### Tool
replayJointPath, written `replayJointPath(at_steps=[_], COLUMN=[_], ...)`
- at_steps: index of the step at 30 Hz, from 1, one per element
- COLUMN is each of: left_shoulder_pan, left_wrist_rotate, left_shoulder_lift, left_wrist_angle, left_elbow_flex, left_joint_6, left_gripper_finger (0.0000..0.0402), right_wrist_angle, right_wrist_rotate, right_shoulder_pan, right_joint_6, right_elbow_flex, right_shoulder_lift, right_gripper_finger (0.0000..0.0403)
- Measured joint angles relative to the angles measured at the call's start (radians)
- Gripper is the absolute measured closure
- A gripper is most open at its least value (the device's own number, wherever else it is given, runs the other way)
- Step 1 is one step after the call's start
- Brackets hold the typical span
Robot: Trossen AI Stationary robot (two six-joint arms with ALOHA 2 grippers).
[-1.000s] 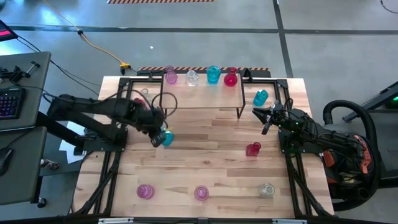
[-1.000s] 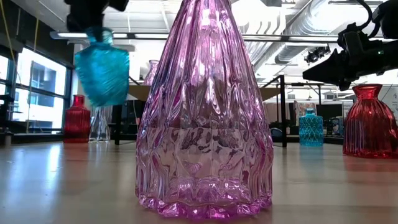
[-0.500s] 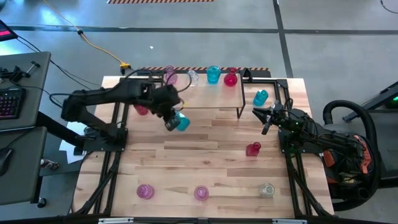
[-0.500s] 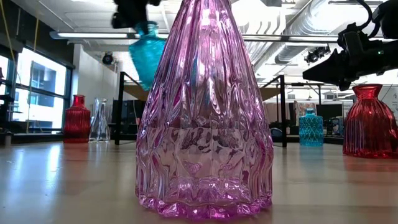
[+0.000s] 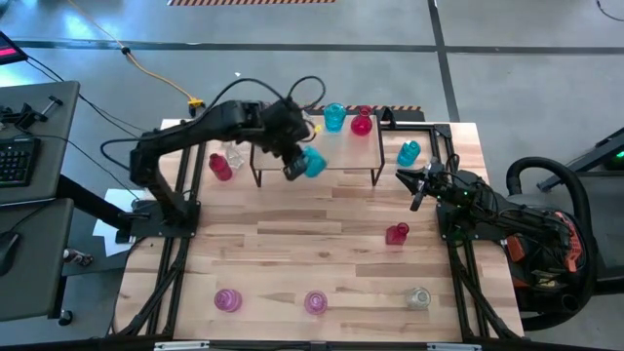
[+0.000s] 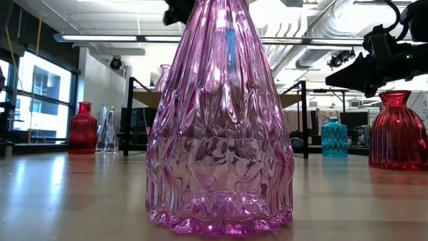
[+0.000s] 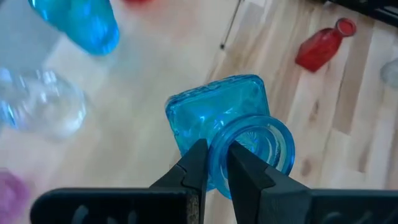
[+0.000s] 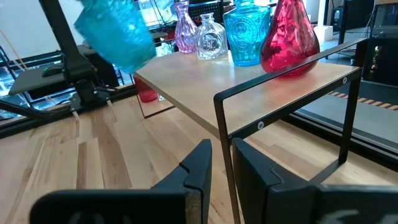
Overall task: Sort vases onto shelf
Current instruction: Put the bottom blue vase on the shelf aligned with the other blue vase
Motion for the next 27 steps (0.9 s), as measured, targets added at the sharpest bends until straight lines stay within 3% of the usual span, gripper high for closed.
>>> replayJointPath(at_steps=[11,27], left_shoulder_pan=[0.086,0.145], left_wrist_rotate=[0.01,0.056], left_shoulder_lift=[0.19,0.269], left_wrist_angle=[0.007,0.034], left_elbow_flex=[0.243,0.296], left_joint_6=[0.237,0.165], left_gripper_finger=[0.0367,0.0367], right_wrist_angle=[0.0,0.0], right_wrist_rotate=[0.0,0.0], right_shoulder_pan=[0.0,0.0], right_joint_6=[0.0,0.0], right_elbow_flex=[0.0,0.0], right_shoulder_lift=[0.0,0.0], right_gripper_finger=[0.0355,0.0355])
